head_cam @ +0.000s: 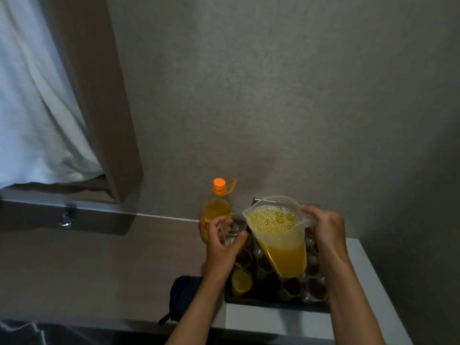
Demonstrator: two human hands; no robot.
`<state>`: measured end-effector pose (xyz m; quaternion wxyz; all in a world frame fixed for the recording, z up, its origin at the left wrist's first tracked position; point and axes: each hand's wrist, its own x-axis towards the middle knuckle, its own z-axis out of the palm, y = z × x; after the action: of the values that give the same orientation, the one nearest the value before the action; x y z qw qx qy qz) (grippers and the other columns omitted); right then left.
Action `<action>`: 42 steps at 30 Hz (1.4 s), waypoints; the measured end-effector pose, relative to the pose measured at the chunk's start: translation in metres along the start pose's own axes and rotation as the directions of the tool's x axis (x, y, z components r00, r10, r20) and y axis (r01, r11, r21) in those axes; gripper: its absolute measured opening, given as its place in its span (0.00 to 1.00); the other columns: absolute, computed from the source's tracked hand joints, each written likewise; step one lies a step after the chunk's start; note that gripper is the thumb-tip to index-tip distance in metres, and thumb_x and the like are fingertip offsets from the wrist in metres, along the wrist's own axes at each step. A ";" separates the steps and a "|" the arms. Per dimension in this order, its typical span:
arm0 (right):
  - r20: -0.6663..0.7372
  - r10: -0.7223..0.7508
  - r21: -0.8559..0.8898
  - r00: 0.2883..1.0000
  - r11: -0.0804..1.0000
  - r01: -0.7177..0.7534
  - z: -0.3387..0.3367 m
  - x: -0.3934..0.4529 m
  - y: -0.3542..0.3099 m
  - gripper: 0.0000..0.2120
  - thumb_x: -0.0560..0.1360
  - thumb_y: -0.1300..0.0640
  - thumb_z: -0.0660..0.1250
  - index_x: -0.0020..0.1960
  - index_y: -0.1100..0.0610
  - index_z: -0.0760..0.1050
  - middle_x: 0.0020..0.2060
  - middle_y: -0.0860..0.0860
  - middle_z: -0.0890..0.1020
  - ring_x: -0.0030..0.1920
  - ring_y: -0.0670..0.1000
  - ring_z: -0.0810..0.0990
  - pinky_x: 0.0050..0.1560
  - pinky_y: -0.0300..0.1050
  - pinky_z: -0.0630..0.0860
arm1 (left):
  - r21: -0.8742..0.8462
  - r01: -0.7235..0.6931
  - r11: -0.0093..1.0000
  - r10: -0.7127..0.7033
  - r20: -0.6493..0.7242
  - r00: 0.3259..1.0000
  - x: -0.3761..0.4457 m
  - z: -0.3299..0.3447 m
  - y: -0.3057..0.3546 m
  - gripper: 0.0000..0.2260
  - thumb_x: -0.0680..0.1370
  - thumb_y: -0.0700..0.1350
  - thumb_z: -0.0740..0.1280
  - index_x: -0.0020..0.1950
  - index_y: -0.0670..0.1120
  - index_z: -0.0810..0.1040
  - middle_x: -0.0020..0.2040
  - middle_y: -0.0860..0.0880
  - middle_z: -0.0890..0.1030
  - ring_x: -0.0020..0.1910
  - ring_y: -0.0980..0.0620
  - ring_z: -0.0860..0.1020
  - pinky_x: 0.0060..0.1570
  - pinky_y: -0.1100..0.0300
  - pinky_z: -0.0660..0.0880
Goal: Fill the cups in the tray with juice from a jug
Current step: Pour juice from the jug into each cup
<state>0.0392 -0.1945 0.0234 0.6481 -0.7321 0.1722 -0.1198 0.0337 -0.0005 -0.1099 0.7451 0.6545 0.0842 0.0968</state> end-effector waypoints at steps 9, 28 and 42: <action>-0.026 0.008 -0.176 1.000 0.984 -0.013 0.008 0.003 0.004 0.12 0.73 0.51 0.73 0.35 0.57 0.85 0.30 0.56 0.84 0.35 0.58 0.81 0.45 0.65 0.80 | -0.035 -0.015 0.999 0.016 0.036 0.999 0.003 -0.005 0.000 0.28 0.71 0.42 0.80 0.66 0.55 0.72 0.64 0.53 0.78 0.59 0.62 0.78 0.49 0.67 0.78; -0.025 -0.058 -0.358 0.998 0.933 0.045 0.009 0.007 0.010 0.22 0.72 0.45 0.75 0.37 0.66 0.81 0.32 0.60 0.83 0.40 0.66 0.83 0.48 0.66 0.80 | -0.035 0.014 0.999 -0.011 0.084 0.996 0.001 0.000 -0.007 0.28 0.70 0.42 0.81 0.65 0.54 0.72 0.57 0.62 0.80 0.56 0.65 0.79 0.49 0.70 0.76; 0.006 -0.080 -0.315 0.997 0.946 0.078 0.012 0.006 0.013 0.29 0.59 0.34 0.68 0.37 0.61 0.83 0.31 0.59 0.83 0.41 0.67 0.83 0.49 0.71 0.80 | 0.010 0.078 0.997 -0.079 0.054 0.995 0.003 -0.006 -0.032 0.29 0.69 0.44 0.82 0.63 0.59 0.71 0.57 0.63 0.81 0.57 0.63 0.79 0.54 0.62 0.76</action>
<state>0.0486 -0.1877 0.0086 0.5172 -0.8320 0.1617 -0.1189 0.0363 0.0021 -0.1427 0.7477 0.6562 0.0898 0.0490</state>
